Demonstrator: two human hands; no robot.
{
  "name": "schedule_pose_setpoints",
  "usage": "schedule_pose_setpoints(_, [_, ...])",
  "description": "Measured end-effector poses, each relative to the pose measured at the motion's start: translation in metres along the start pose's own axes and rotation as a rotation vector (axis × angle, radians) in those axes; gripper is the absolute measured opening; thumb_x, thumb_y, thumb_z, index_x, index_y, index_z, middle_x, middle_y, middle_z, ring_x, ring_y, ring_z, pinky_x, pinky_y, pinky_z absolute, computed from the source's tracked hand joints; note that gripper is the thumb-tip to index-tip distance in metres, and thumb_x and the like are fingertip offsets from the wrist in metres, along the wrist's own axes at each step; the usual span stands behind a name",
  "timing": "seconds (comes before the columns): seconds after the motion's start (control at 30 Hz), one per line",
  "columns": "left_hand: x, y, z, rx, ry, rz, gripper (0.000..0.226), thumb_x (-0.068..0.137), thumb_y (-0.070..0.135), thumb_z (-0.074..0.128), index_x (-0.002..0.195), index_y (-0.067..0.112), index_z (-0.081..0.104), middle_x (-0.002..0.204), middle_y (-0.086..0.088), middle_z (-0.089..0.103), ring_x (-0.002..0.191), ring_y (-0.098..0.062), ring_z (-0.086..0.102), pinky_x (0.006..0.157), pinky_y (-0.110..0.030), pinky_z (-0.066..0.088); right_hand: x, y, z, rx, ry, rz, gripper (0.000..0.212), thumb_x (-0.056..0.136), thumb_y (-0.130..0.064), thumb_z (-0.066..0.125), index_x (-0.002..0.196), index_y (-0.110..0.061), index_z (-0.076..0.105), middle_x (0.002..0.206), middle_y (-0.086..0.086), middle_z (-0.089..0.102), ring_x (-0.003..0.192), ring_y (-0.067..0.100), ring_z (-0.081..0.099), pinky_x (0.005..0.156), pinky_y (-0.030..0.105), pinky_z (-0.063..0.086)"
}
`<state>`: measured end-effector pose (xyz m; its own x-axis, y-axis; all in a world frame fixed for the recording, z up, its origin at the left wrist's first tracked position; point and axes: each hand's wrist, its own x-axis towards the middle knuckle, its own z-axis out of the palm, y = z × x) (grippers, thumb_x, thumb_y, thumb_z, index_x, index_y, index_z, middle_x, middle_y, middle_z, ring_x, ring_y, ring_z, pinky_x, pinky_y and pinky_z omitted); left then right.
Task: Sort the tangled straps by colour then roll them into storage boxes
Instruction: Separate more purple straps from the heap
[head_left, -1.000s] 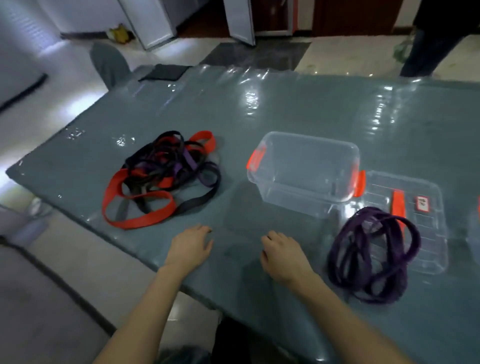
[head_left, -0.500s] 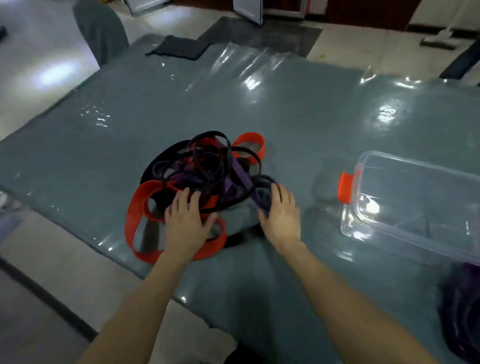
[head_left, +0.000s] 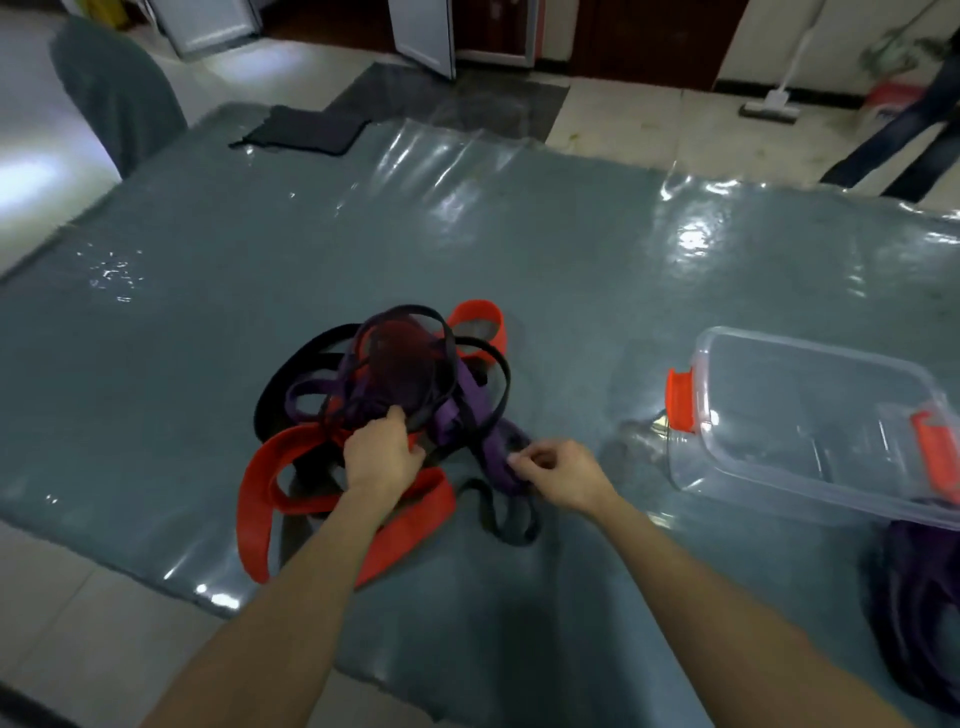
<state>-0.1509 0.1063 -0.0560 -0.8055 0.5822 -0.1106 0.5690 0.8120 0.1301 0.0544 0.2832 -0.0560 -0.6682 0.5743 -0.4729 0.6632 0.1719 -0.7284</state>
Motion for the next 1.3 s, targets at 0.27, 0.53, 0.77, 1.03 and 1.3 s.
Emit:
schedule_pose_setpoints(0.27, [-0.009, -0.053, -0.083, -0.952, 0.206, -0.056, 0.026, 0.096, 0.028, 0.082, 0.119, 0.027, 0.069, 0.105, 0.005, 0.079, 0.100, -0.019, 0.075, 0.092, -0.041, 0.061, 0.020, -0.003, 0.006, -0.304, 0.098, 0.110, 0.052, 0.102, -0.032, 0.073, 0.139, 0.001, 0.060, 0.134, 0.024, 0.070, 0.128, 0.041, 0.065, 0.105, 0.044, 0.052])
schedule_pose_setpoints(0.53, [-0.052, -0.064, -0.038, -0.741, 0.019, -0.192, 0.119, 0.087, 0.044, 0.092, 0.172, 0.018, 0.013, 0.174, -0.012, 0.026, 0.155, -0.030, 0.040, 0.127, -0.054, 0.040, 0.010, -0.003, 0.003, 0.110, 0.198, 0.022, 0.019, 0.098, -0.013, 0.073, 0.084, -0.005, 0.062, 0.097, 0.030, 0.075, 0.093, 0.042, 0.072, 0.087, 0.051, 0.058])
schedule_pose_setpoints(0.77, [-0.045, 0.003, -0.017, -0.354, 0.260, 0.090, 0.052, 0.098, 0.035, 0.074, 0.145, 0.022, 0.060, 0.175, -0.011, 0.027, 0.165, -0.036, 0.023, 0.123, -0.069, 0.036, -0.018, -0.084, -0.099, 0.525, 0.353, -0.202, 0.035, 0.087, -0.013, 0.091, 0.108, -0.013, 0.064, 0.091, 0.020, 0.076, 0.075, 0.024, 0.069, 0.071, 0.036, 0.055])
schedule_pose_setpoints(1.03, [-0.073, 0.055, 0.015, -0.269, -0.001, 0.358, 0.080, 0.078, 0.107, 0.041, 0.112, 0.044, 0.075, 0.130, 0.027, 0.063, 0.164, -0.018, 0.022, 0.128, -0.065, -0.022, -0.048, -0.100, -0.114, 0.366, 0.138, -0.249, 0.036, 0.104, -0.004, 0.070, 0.137, 0.004, 0.058, 0.108, 0.047, 0.066, 0.084, 0.044, 0.071, 0.094, 0.058, 0.062])
schedule_pose_setpoints(1.3, [-0.071, 0.062, -0.003, -0.713, -0.116, 0.164, 0.034, 0.097, 0.040, 0.060, 0.120, 0.026, 0.081, 0.145, 0.014, 0.067, 0.156, -0.013, 0.035, 0.134, -0.055, 0.000, -0.040, -0.095, -0.079, 0.476, 0.051, -0.255, 0.021, 0.110, 0.001, 0.055, 0.130, 0.003, 0.061, 0.100, 0.031, 0.069, 0.076, 0.033, 0.075, 0.075, 0.031, 0.068])
